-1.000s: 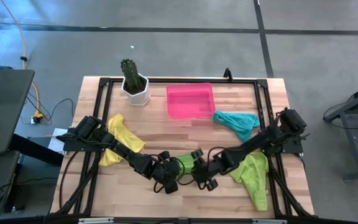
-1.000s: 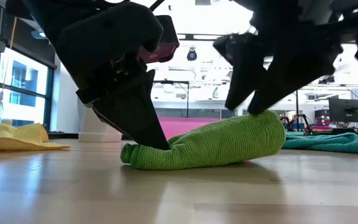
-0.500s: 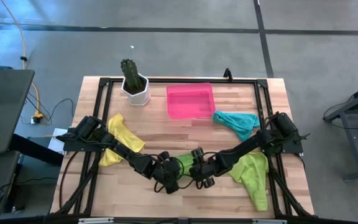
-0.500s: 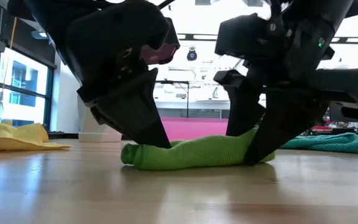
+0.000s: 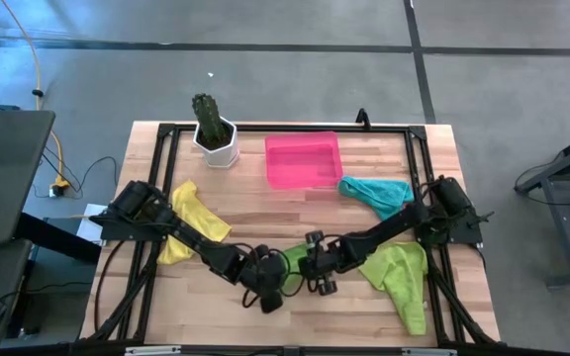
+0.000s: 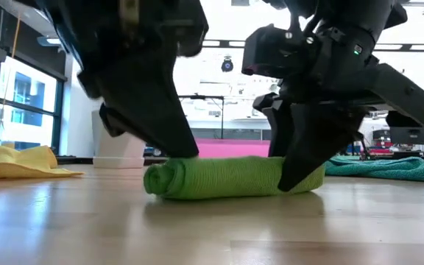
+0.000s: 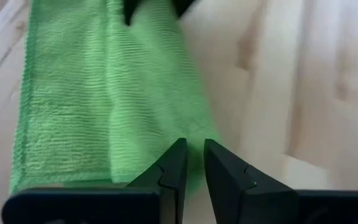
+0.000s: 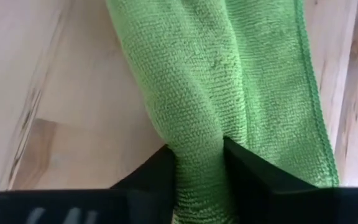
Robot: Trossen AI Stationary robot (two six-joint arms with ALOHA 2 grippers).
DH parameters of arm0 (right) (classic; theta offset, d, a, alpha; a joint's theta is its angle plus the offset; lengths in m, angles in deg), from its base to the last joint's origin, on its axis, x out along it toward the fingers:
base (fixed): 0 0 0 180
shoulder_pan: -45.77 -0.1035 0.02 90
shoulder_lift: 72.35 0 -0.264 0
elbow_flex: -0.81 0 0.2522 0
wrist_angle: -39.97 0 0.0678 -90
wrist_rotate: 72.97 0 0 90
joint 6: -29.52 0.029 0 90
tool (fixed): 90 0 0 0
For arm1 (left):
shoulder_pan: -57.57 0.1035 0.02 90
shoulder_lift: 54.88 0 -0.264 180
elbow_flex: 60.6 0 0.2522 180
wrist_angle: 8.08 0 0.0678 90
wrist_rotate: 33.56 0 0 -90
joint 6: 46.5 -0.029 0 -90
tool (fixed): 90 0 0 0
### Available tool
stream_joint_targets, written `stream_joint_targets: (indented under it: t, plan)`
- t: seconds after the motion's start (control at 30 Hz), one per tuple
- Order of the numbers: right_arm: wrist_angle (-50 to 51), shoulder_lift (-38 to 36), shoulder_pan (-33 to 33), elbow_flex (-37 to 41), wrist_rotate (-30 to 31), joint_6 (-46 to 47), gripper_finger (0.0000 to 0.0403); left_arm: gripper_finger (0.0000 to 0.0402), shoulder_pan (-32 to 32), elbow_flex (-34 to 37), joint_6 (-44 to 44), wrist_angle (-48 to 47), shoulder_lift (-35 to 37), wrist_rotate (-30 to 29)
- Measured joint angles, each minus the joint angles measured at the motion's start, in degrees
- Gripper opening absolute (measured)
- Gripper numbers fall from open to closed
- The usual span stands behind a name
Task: Roll microfiber towels into tight, uniform cylinder then place into a basket
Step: Roll the green microfiber cloth
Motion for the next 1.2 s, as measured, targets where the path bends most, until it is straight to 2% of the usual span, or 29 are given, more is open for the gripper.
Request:
stream_joint_targets:
  t: [0.13,0.2,0.37,0.53,0.73,0.83,1.0,1.2]
  plan:
    - [0.15,0.00,0.69,0.00,-1.97,2.00,0.0029,0.0047,-0.09,0.00,-0.20,0.05,1.19,1.31]
    - [0.16,0.00,1.28,0.04,-3.86,2.65,0.0011,0.0047,-0.30,-0.01,-1.07,0.04,1.80,2.00]
    - [0.16,0.00,3.55,0.04,-10.90,6.36,0.0016,0.0047,-1.85,-0.11,-8.31,-0.22,2.63,2.98]
    - [-0.30,0.11,6.89,0.17,-22.46,6.62,0.0005,0.0047,-4.03,-0.22,-19.00,-0.81,2.68,-1.05]
    - [-1.49,0.34,12.04,0.31,-34.60,9.22,0.0005,0.0047,-6.13,-0.24,-27.42,-0.36,2.70,-14.49]
    - [-1.59,0.44,14.77,0.40,-38.84,10.84,0.0005,0.0047,-6.17,-0.24,-29.76,-0.24,2.32,-17.71]
    - [-1.37,0.49,18.55,0.46,-42.41,14.83,0.0005,0.0047,-4.26,-0.24,-30.86,1.34,-0.15,-16.84]
    - [-0.18,0.47,20.55,0.42,-43.05,19.43,0.0005,0.0047,-1.99,-0.24,-30.86,1.37,-1.15,-22.13]
